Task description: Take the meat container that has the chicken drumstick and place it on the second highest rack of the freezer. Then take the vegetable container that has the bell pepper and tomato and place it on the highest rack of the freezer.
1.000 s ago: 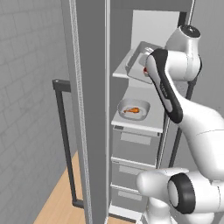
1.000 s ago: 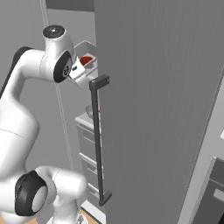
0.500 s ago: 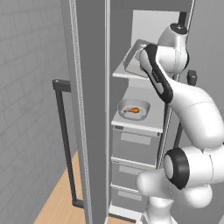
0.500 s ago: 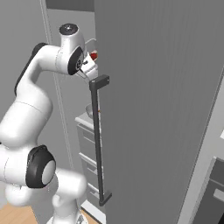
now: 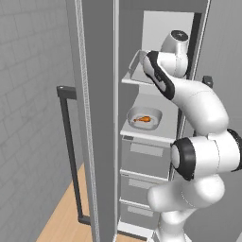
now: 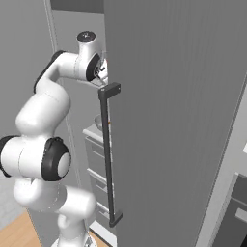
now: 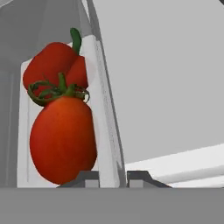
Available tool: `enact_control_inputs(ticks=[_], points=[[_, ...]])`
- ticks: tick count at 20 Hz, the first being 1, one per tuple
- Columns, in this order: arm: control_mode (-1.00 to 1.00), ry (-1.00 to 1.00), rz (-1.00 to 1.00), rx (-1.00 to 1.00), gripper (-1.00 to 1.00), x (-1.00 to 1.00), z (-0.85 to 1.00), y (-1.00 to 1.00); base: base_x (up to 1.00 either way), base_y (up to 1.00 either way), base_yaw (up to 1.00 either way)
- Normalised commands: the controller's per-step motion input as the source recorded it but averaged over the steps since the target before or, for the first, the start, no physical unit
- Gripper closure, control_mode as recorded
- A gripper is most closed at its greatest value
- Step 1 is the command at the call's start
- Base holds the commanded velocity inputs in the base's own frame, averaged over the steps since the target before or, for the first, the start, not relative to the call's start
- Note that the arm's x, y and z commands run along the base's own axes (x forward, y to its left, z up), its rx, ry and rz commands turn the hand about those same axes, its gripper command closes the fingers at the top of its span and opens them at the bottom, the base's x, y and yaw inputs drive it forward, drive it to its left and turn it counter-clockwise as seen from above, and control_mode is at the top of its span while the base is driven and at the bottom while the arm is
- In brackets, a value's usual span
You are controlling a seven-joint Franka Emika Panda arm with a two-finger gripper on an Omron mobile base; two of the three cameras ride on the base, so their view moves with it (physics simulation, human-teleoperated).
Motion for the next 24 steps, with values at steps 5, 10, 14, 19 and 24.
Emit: enact_control_inputs(ticks=[5, 10, 14, 19, 24], points=[[-1.0, 0.0, 0.0, 0.0, 1.0, 0.76, -0.11, -0.12, 0.0, 0.0, 0.0], [-1.0, 0.0, 0.0, 0.0, 1.0, 0.6, -0.05, -0.02, 0.0, 0.0, 0.0], [-1.0, 0.0, -0.04, -0.01, -1.0, 0.25, -0.07, 0.0, 0.0, 0.0, 0.0], [-1.0, -0.15, -0.02, 0.0, -1.0, -0.1, 0.02, 0.09, 0.0, 0.0, 0.0], [-1.0, -0.23, 0.0, -0.01, -1.0, -0.81, -0.28, 0.27, 0.0, 0.0, 0.0]])
